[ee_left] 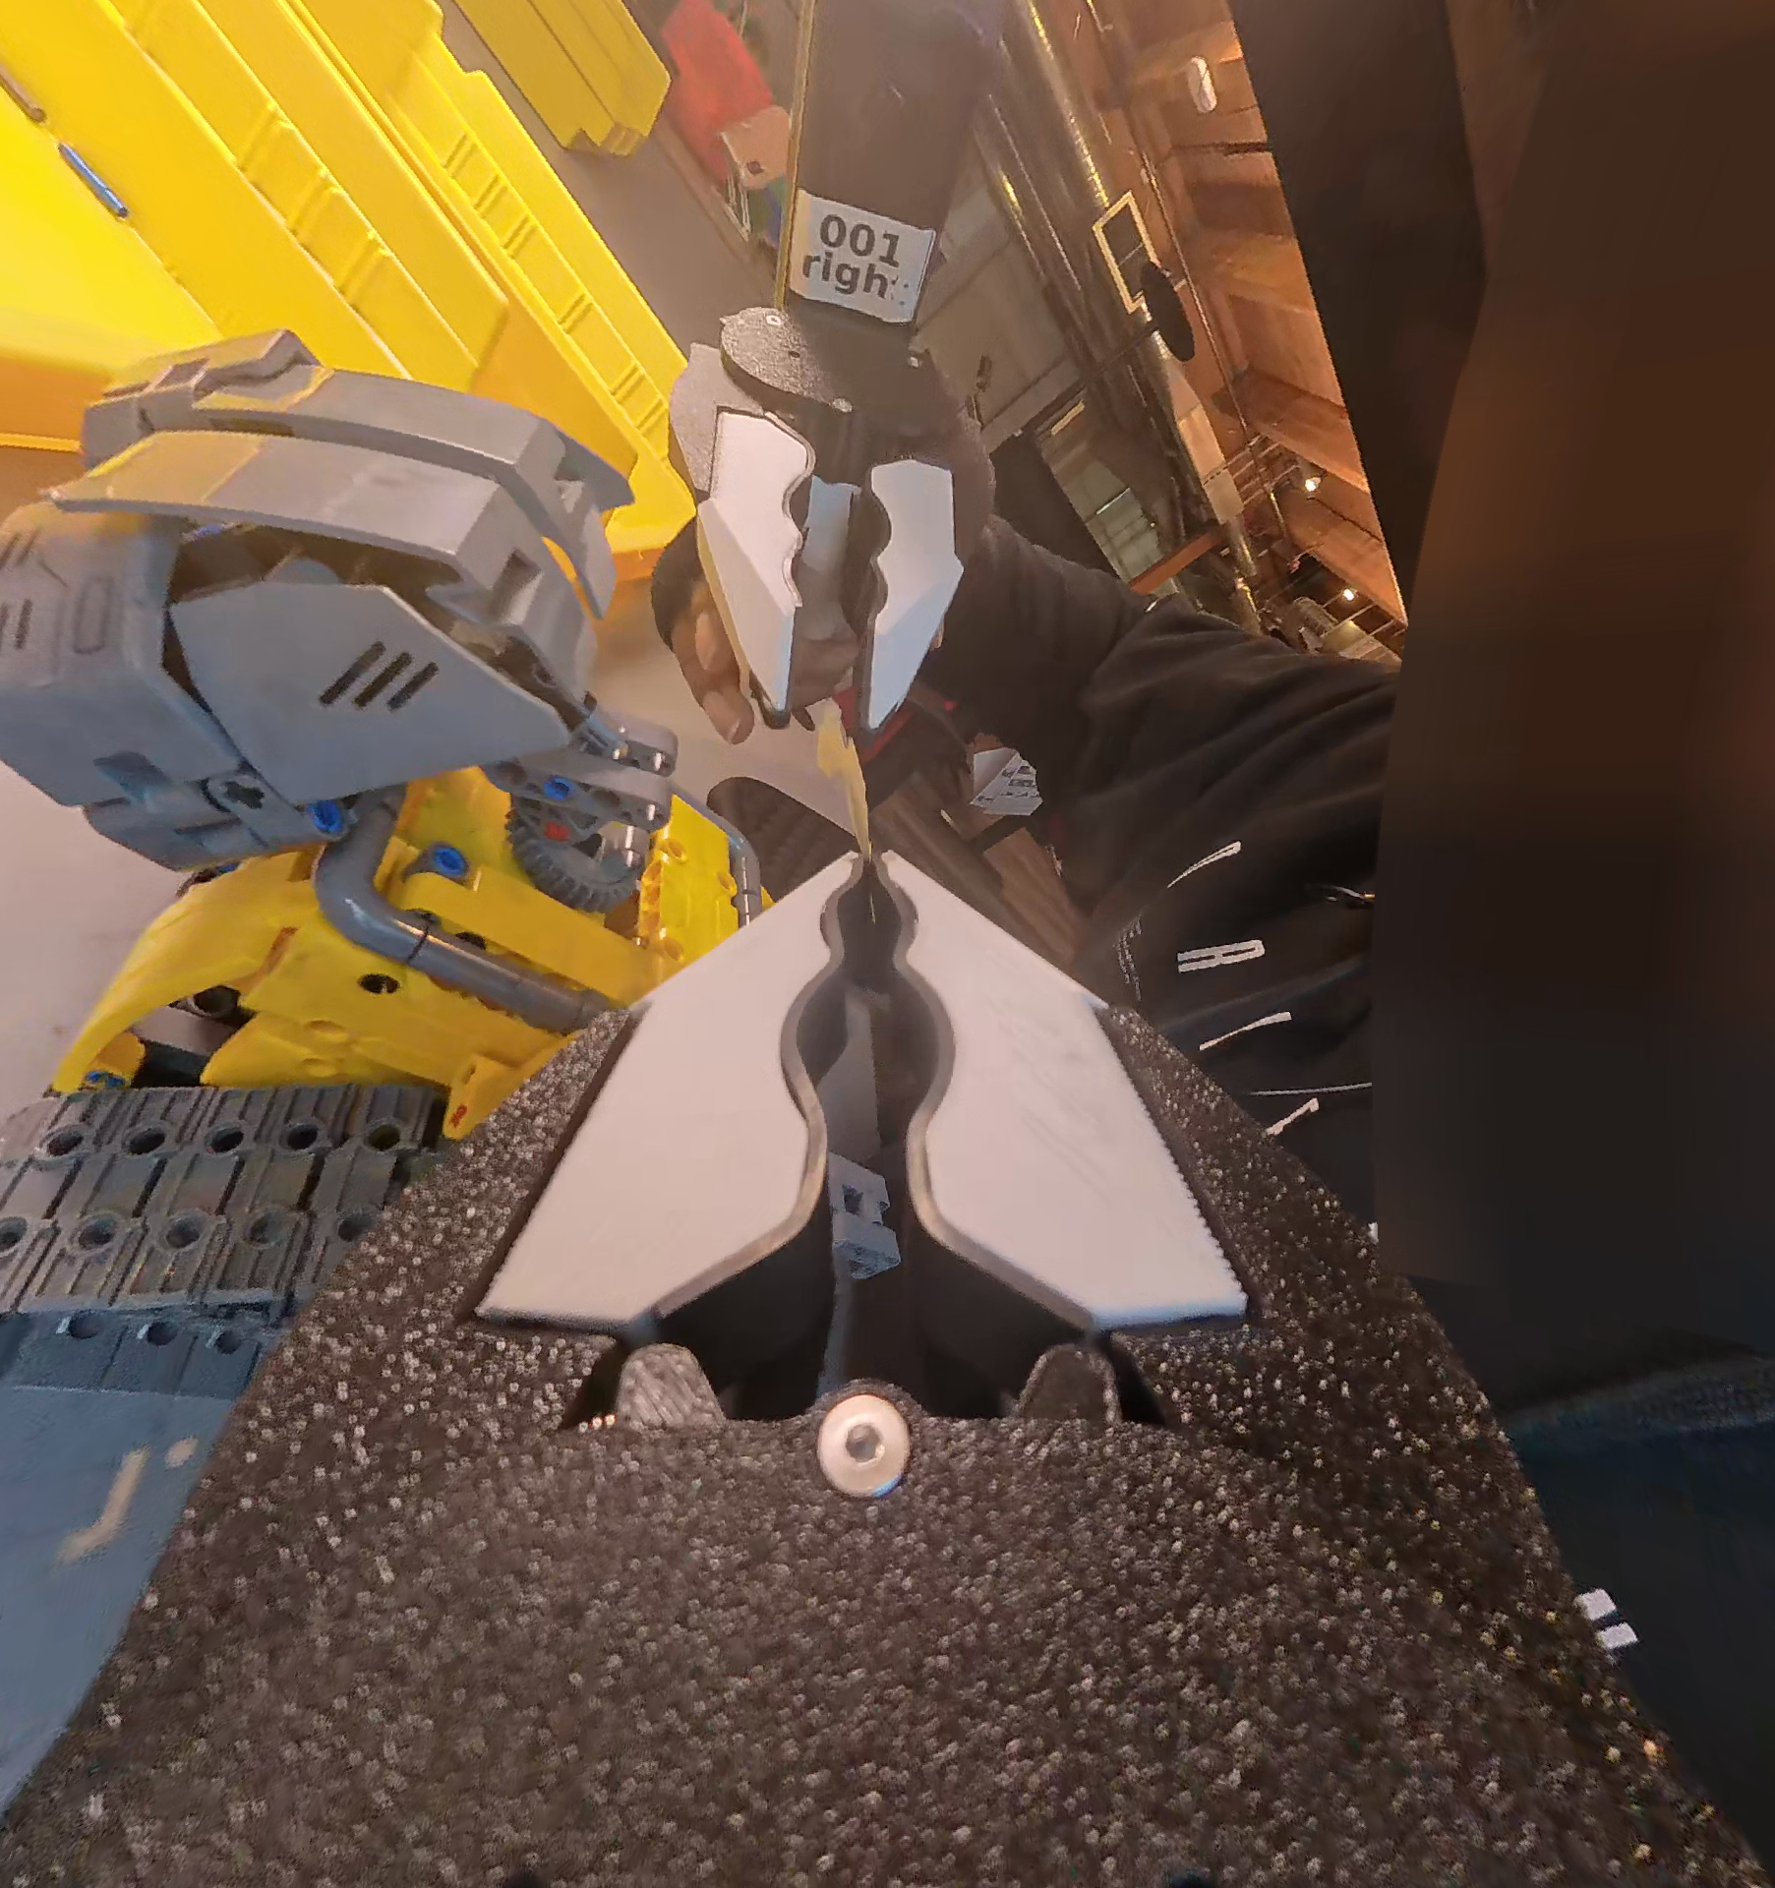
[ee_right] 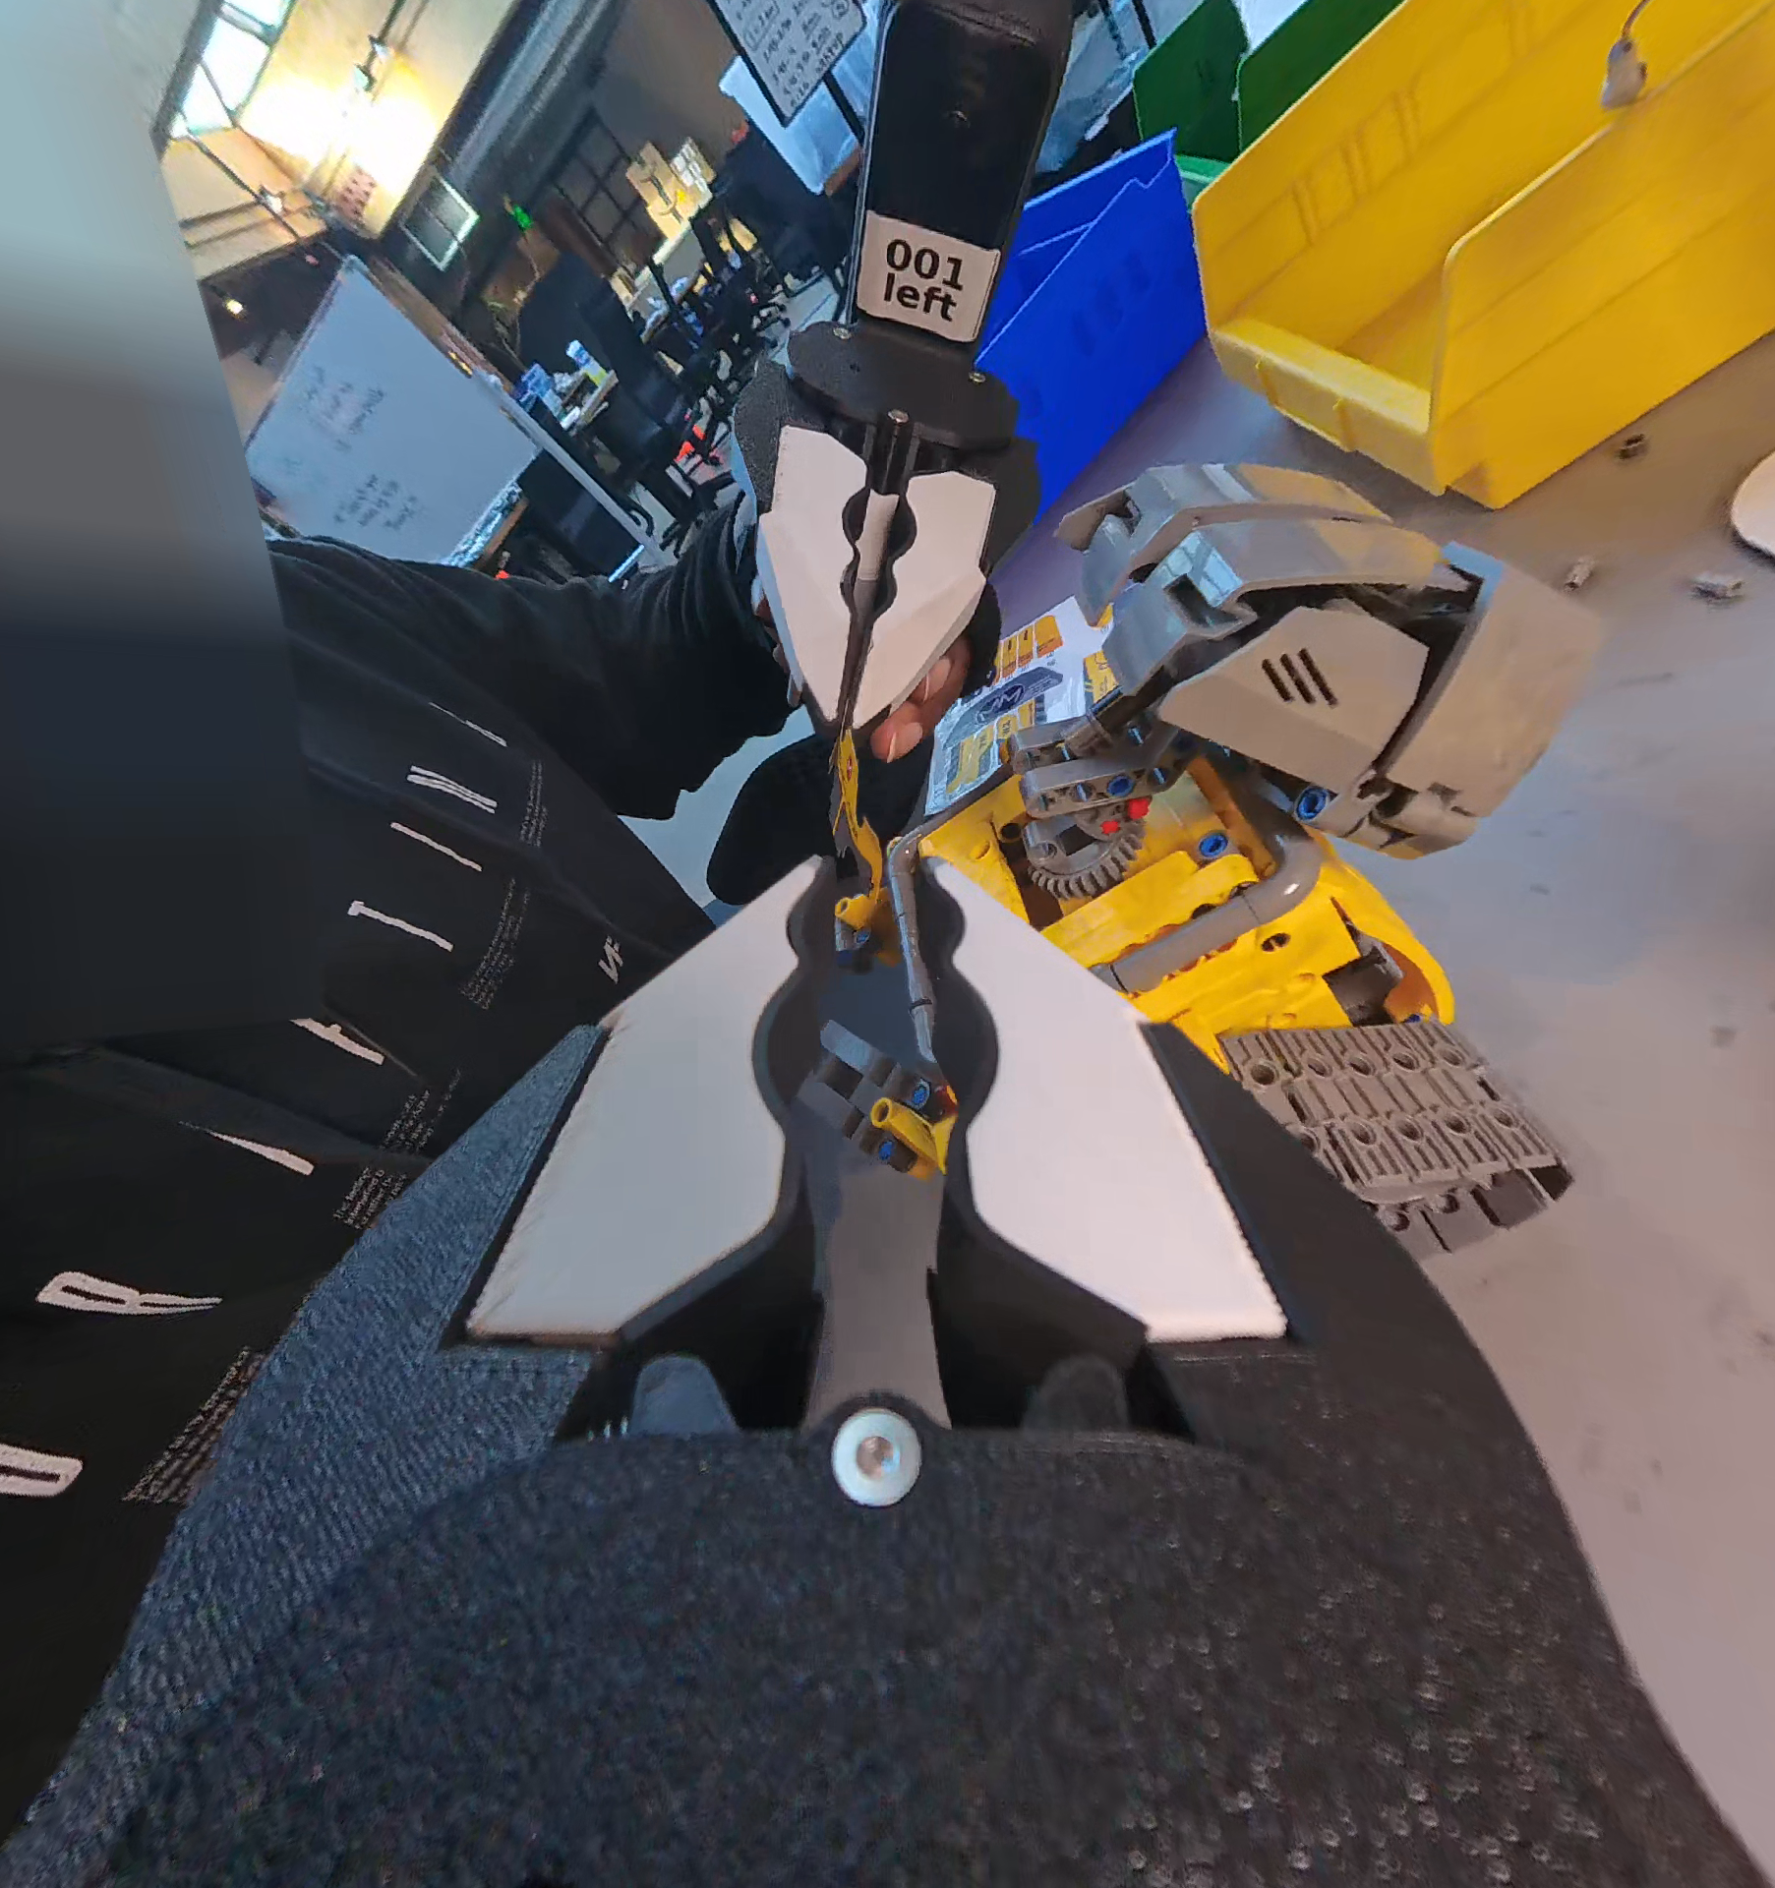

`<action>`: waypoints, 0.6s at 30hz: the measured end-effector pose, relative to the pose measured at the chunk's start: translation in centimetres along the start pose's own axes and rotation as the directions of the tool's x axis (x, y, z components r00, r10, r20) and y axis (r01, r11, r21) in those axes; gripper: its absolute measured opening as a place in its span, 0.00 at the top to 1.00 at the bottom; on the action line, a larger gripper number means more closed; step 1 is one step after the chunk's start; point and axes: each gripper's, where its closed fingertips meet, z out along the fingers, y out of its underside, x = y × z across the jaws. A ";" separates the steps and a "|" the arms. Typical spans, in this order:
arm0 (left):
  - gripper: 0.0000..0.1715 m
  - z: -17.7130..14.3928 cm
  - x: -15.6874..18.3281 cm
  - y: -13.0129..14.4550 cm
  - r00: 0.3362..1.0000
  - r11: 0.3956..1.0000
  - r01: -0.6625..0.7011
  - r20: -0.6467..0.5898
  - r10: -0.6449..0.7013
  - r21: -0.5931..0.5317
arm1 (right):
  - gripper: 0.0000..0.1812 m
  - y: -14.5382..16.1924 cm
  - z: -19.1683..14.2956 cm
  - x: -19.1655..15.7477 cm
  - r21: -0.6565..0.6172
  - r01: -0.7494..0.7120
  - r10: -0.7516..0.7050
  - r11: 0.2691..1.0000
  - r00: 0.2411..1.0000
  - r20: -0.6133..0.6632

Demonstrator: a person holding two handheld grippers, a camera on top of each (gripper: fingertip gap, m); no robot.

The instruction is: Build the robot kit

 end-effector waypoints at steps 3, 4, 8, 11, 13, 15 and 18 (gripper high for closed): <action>1.00 0.0 -0.1 -0.1 1.000 1.000 0.001 0.000 -0.001 0.003 | 0.94 -0.1 0.1 -0.3 0.009 -0.011 0.011 1.000 1.000 0.027; 1.00 0.0 -0.1 -0.1 1.000 1.000 0.001 0.001 -0.001 0.004 | 0.95 -0.1 0.2 -0.3 0.007 -0.010 0.010 1.000 1.000 0.028; 1.00 0.0 -0.2 -0.1 1.000 1.000 0.004 0.007 -0.004 0.002 | 0.98 -0.2 0.1 -0.3 0.016 -0.020 0.019 1.000 0.999 0.027; 1.00 -0.1 -0.2 0.0 1.000 1.000 0.008 0.009 -0.008 0.001 | 1.00 -0.3 0.1 -0.3 0.020 -0.032 0.032 0.999 0.999 0.026; 1.00 -0.1 -0.2 0.1 1.000 1.000 0.009 0.010 -0.009 0.002 | 1.00 -0.2 0.1 -0.4 0.015 -0.041 0.041 0.999 0.999 0.026; 1.00 -0.2 -0.2 0.1 1.000 1.000 0.011 0.012 -0.011 0.005 | 1.00 -0.3 0.2 -0.4 0.018 -0.081 0.081 0.997 0.996 0.030; 0.98 -0.4 -0.3 0.1 1.000 1.000 0.009 0.025 -0.009 0.011 | 1.00 -0.6 0.2 -0.4 0.038 -0.165 0.164 0.986 0.986 0.045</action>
